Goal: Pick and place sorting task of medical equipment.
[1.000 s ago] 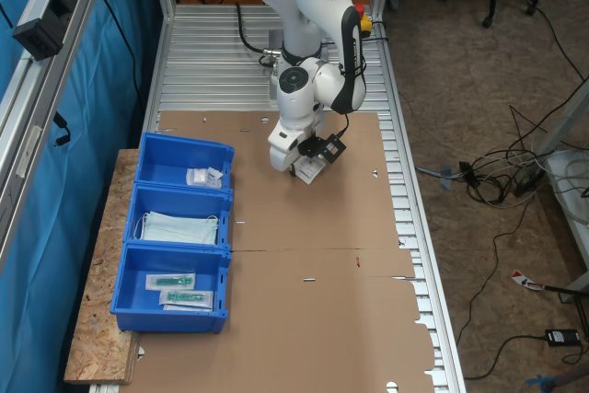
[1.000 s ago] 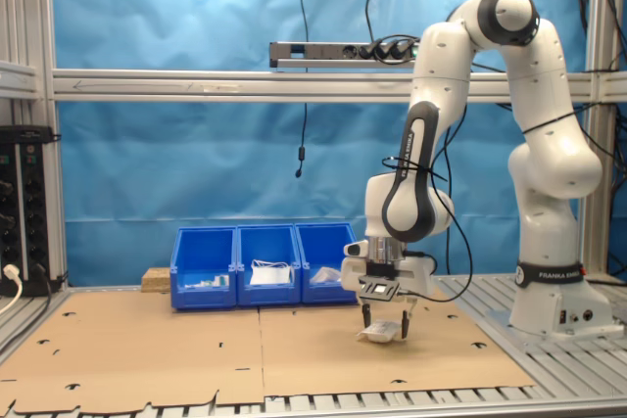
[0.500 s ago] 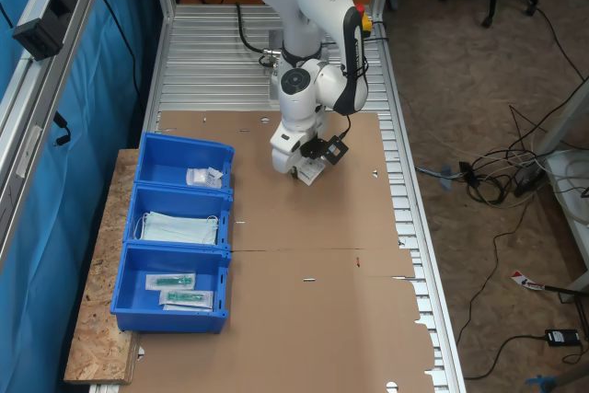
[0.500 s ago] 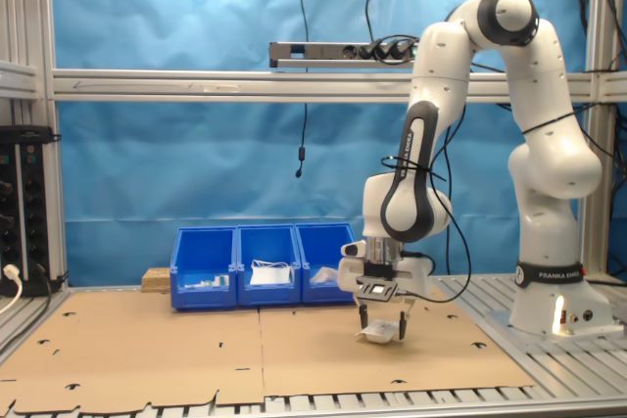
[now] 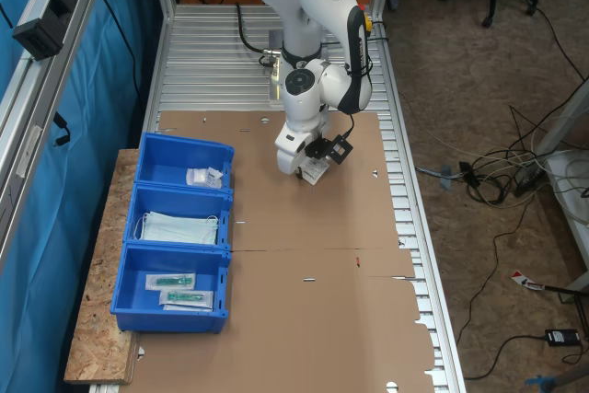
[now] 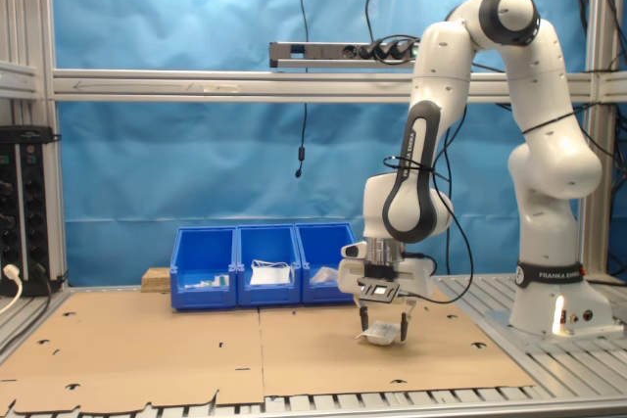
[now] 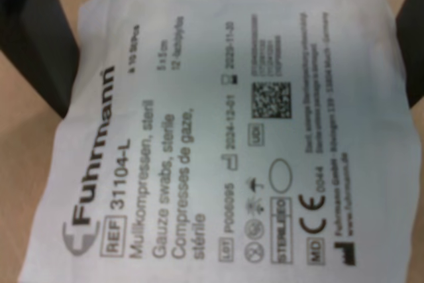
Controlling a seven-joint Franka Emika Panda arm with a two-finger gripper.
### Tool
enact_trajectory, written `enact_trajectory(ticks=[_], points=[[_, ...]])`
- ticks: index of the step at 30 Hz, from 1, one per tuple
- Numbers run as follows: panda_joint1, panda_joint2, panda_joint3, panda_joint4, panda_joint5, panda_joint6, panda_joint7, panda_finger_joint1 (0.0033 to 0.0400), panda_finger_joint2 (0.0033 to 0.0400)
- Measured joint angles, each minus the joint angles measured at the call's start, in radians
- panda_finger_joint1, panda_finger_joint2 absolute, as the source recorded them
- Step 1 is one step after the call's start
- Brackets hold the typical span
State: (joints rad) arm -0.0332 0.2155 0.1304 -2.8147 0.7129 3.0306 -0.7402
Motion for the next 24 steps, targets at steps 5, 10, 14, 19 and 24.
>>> enact_trajectory(ticks=[5,10,14,19,24], points=[[0.000,0.000,0.003,0.000,0.000,0.000,0.000,0.0400,0.0400],[0.000,0.000,0.006,0.000,0.000,0.000,0.000,0.0400,0.0400],[0.000,0.000,0.009,0.000,0.000,0.000,0.000,0.0400,0.0400],[0.000,0.000,0.010,0.001,0.000,0.000,0.000,0.0400,0.0400],[0.000,0.000,0.011,0.005,0.000,0.000,0.000,0.0400,0.0400]])
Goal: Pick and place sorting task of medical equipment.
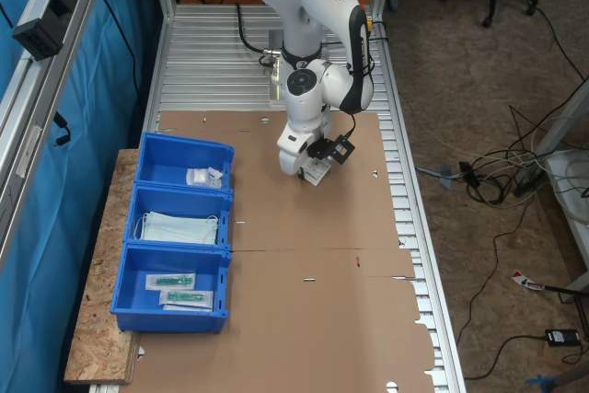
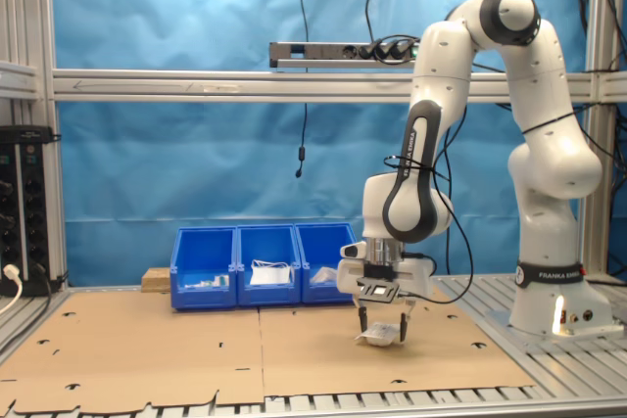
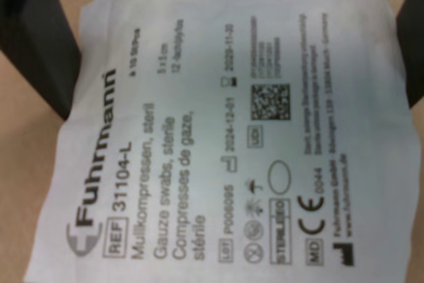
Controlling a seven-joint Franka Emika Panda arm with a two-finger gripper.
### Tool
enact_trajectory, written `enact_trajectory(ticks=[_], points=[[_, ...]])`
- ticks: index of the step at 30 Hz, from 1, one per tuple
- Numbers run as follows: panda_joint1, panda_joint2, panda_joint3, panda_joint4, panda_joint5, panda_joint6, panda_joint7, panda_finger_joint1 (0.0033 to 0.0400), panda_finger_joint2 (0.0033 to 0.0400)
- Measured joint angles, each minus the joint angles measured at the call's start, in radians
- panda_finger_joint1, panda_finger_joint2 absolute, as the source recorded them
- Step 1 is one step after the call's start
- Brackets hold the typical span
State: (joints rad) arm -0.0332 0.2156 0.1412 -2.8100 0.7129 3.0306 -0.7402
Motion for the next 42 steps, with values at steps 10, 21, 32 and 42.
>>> enact_trajectory(ticks=[10,21,32,42], points=[[0.000,0.000,0.000,0.005,0.000,0.000,0.000,0.0400,0.0400],[0.000,0.000,0.000,0.006,0.000,0.000,0.000,0.0400,0.0400],[0.000,0.000,0.000,0.006,0.000,0.000,0.000,0.0274,0.0274],[0.000,0.000,0.000,0.006,0.000,0.000,0.000,0.0191,0.0191]])
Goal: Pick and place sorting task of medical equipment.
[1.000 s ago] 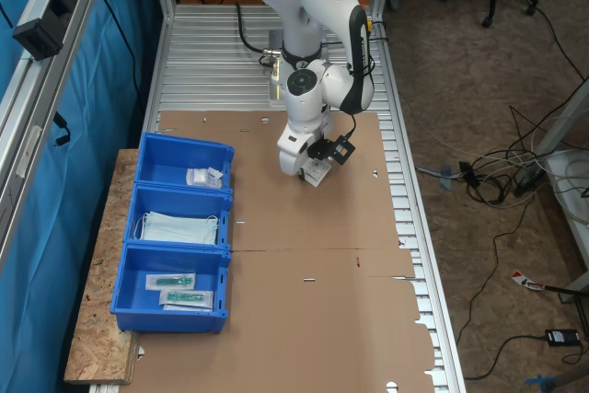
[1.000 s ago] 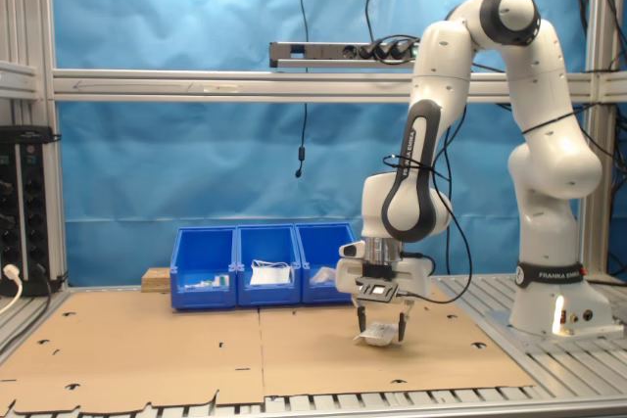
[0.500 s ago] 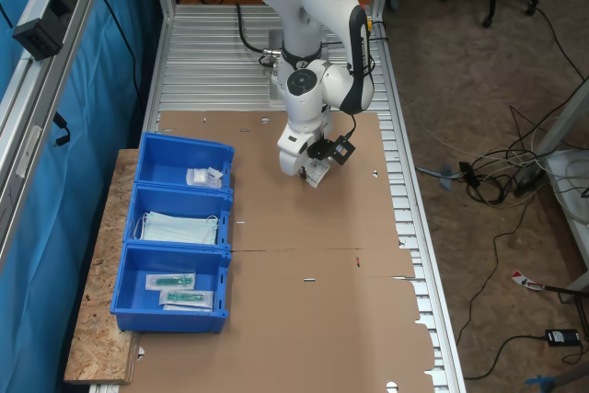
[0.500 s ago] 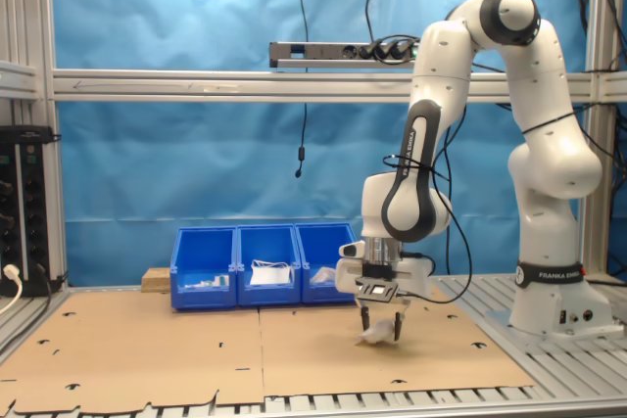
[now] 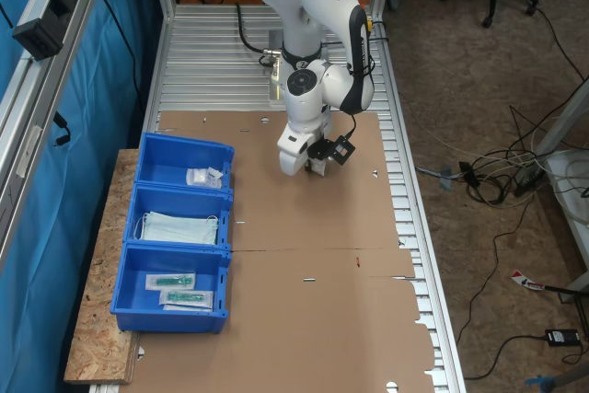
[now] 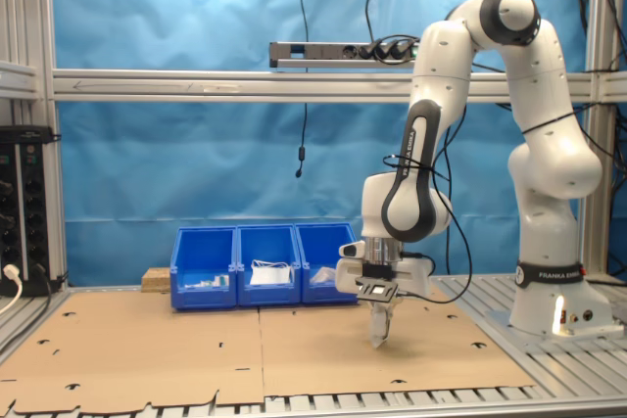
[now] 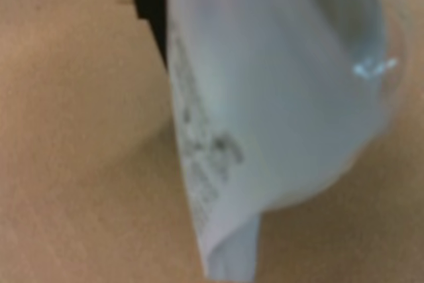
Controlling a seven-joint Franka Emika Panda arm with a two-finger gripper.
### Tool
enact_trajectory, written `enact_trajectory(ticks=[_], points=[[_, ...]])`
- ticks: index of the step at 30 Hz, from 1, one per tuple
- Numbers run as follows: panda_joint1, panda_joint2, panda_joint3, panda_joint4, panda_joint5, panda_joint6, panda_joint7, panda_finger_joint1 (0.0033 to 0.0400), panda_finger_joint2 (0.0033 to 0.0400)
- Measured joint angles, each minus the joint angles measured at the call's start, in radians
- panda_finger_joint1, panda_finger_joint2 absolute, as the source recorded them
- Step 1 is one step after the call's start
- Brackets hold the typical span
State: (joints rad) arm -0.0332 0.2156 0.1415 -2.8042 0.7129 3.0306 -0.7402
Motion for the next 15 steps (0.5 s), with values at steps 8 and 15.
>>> enact_trajectory(ticks=[8,15], points=[[0.000,0.000,0.000,0.000,0.000,0.000,0.000,0.0055,0.0055],[0.000,-0.004,0.001,0.000,0.000,0.000,0.000,0.0055,0.0055]])
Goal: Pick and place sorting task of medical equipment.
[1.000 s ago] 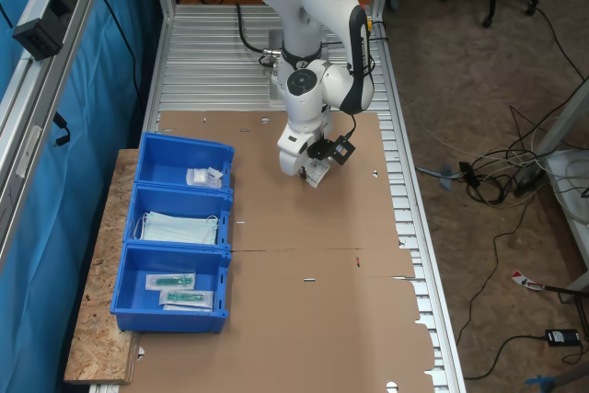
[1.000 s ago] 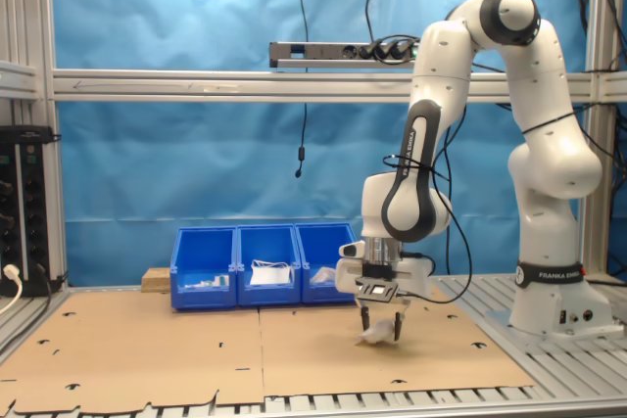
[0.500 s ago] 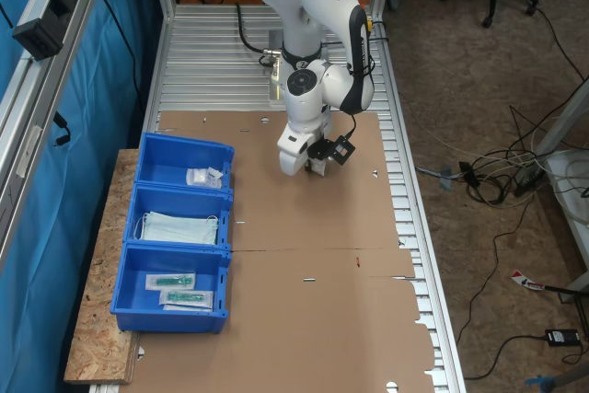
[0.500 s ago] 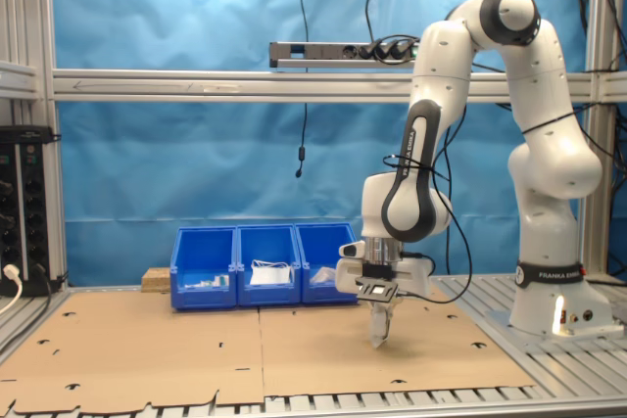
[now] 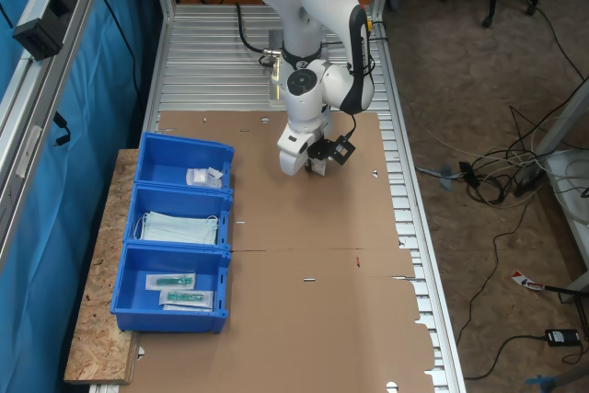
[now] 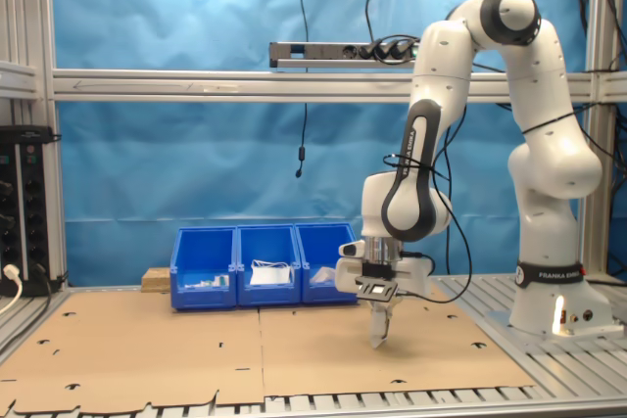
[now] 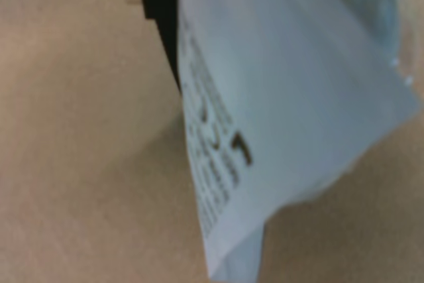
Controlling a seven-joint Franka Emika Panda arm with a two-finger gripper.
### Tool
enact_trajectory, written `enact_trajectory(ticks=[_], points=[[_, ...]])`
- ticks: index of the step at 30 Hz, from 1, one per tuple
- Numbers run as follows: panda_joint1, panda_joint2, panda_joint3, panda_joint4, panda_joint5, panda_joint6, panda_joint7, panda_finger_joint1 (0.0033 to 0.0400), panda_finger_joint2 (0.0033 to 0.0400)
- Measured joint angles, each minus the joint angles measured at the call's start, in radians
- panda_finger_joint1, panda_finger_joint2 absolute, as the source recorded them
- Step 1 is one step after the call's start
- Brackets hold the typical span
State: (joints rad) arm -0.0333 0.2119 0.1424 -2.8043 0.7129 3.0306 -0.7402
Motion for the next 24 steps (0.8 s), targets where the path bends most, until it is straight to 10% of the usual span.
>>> enact_trajectory(ticks=[13,24], points=[[-0.002,-0.155,-0.005,0.002,-0.063,-0.176,0.000,0.0055,0.0055],[-0.039,-0.356,-0.029,0.041,-0.275,-0.426,0.000,0.0056,0.0056]])
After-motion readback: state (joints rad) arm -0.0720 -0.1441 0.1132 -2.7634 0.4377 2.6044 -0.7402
